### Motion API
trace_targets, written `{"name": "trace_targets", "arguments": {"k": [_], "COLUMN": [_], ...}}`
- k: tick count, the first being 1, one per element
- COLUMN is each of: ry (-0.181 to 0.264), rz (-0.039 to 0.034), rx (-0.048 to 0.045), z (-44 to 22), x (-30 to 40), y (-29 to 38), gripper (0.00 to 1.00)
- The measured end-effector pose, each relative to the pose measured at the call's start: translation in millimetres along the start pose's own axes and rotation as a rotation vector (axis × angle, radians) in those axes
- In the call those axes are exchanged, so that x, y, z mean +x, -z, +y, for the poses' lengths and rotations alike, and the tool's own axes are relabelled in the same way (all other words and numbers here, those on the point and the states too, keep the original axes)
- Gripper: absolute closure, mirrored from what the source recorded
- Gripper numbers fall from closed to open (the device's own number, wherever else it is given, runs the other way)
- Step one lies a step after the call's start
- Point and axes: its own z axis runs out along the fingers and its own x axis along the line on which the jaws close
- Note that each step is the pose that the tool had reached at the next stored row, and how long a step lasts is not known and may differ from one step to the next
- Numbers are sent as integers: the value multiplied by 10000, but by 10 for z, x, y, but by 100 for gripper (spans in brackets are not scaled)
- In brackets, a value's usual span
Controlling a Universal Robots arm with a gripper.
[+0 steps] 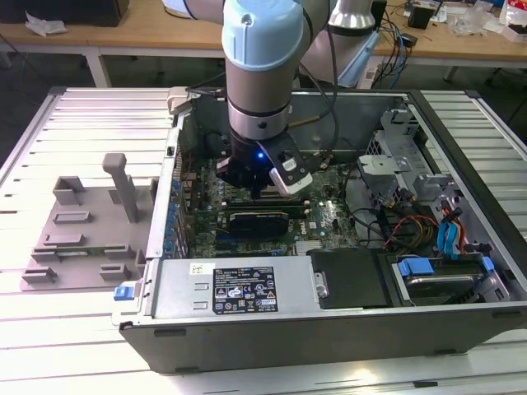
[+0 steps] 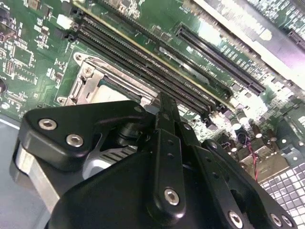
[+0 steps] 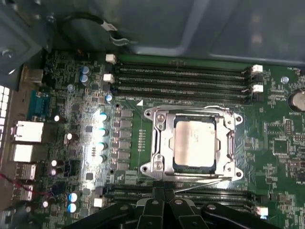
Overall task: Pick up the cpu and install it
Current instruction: 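Install the second cpu locking lever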
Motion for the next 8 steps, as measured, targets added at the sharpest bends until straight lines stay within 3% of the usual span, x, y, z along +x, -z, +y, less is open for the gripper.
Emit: {"name": "trace_targets", "arguments": {"k": [4, 8], "ry": [-10, -28], "rz": [-18, -28], "rx": [-330, -450], "z": [-11, -19], "x": [29, 55], "y": [-18, -54], "gripper": [89, 89]}}
